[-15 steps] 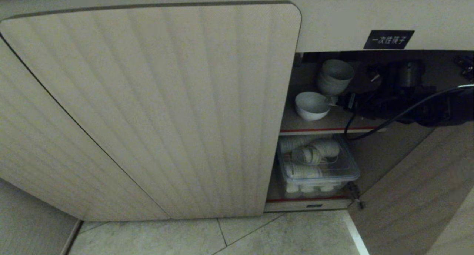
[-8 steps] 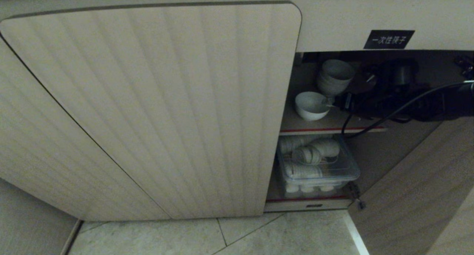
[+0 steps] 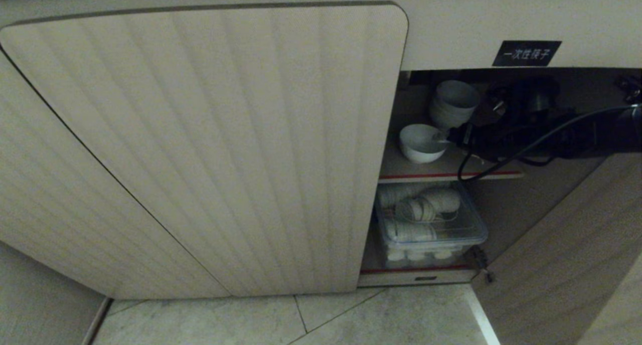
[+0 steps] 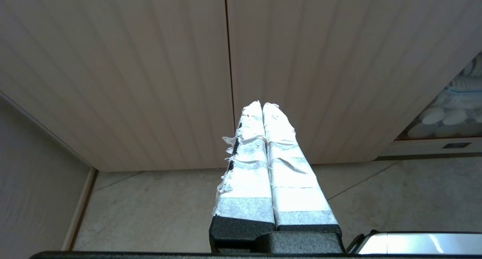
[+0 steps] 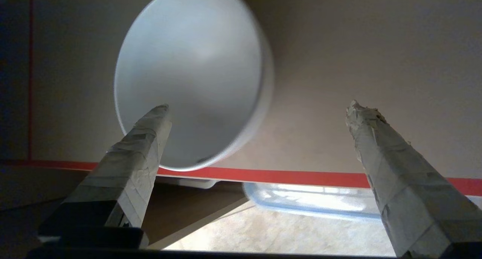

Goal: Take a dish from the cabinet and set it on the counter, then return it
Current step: Take the bowl from the cabinet

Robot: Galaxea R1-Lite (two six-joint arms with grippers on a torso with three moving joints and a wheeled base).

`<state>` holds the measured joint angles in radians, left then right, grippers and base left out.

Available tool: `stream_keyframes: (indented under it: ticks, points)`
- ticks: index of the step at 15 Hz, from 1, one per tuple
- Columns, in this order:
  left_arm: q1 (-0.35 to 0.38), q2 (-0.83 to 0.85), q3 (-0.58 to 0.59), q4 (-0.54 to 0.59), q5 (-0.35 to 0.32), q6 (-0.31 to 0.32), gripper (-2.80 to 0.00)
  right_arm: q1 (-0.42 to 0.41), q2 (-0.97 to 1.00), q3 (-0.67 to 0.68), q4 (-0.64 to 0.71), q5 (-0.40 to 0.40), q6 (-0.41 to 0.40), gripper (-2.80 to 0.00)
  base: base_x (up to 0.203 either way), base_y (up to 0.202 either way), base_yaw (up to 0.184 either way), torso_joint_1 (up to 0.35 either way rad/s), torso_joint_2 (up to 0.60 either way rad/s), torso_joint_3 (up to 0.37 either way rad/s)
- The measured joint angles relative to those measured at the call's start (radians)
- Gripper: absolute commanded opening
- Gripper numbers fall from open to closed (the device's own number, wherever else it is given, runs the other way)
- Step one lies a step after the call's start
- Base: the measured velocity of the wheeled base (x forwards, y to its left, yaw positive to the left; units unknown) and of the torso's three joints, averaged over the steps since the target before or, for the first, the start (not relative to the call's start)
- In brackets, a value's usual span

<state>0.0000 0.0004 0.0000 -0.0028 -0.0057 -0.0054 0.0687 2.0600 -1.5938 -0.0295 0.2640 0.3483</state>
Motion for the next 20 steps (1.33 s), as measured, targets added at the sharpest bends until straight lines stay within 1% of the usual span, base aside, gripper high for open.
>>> stream_keyframes:
  ticks: [5,12,18,20]
  points:
    - [0.000,0.000,0.000,0.000,0.000,0.000,-2.80,0.005,0.016,-0.039,0.039,0.000,0.002,0.00,0.000,0.000,0.000,0.000,0.00,0.000]
    - [0.000,0.000,0.000,0.000,0.000,0.000,-2.80,0.011,0.026,-0.086,0.138,-0.003,-0.006,0.00,0.000,0.000,0.000,0.000,0.00,0.000]
    - [0.000,0.000,0.000,0.000,0.000,0.000,-2.80,0.018,0.040,-0.111,0.152,-0.005,-0.011,0.00,0.000,0.000,0.000,0.000,0.00,0.000]
    - [0.000,0.000,0.000,0.000,0.000,0.000,-2.80,0.018,0.044,-0.131,0.181,-0.006,-0.013,0.00,0.000,0.000,0.000,0.000,0.00,0.000]
